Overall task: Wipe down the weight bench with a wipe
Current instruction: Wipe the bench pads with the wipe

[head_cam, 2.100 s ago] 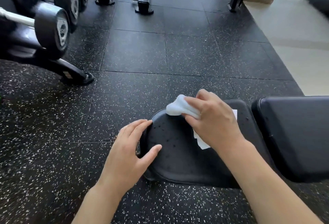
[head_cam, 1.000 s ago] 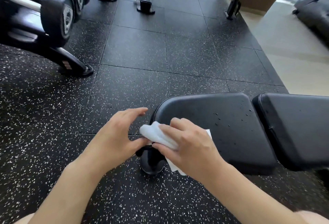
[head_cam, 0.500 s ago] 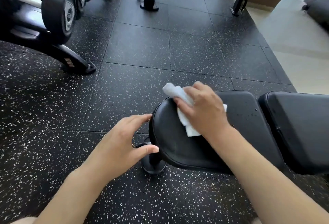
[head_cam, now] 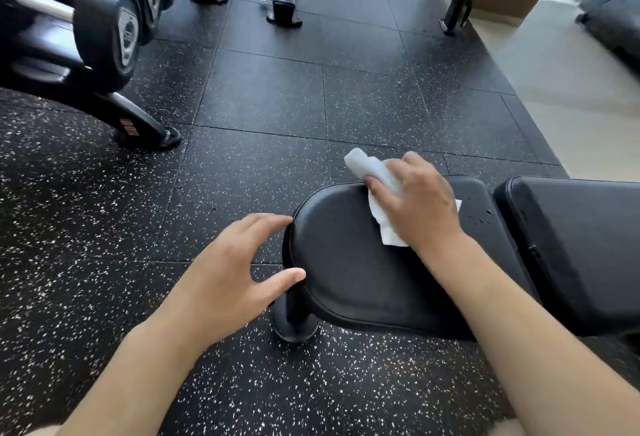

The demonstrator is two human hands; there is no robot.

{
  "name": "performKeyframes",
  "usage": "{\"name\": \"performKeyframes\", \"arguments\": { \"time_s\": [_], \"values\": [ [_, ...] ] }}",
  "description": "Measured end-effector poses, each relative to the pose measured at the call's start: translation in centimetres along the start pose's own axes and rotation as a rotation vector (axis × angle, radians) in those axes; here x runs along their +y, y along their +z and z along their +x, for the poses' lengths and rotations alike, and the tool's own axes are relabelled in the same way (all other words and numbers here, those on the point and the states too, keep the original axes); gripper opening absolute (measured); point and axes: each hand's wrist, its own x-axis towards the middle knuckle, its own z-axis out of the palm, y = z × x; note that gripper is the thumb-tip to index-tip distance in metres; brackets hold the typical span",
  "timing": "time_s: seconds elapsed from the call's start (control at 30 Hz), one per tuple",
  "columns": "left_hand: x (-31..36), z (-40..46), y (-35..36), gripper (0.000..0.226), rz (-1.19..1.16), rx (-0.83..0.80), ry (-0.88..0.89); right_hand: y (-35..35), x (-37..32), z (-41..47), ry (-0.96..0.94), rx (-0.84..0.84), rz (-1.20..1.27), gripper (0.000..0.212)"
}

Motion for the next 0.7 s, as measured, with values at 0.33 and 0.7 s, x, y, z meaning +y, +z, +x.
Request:
{"name": "performKeyframes", "arguments": {
  "time_s": [0.33,0.7],
  "values": [
    [-1.3,-0.3,-1.2,0.050,0.033,0.007,-0.044,-0.4,-5.8,-11.2,-0.608,-0.111,0.136,0.034],
    [1.1,-0.1,0.9,0.052,0.006,0.001,-0.007,-0.6,-1.3,-5.0,-0.240,-0.023,0.067,0.036]
  ]
}}
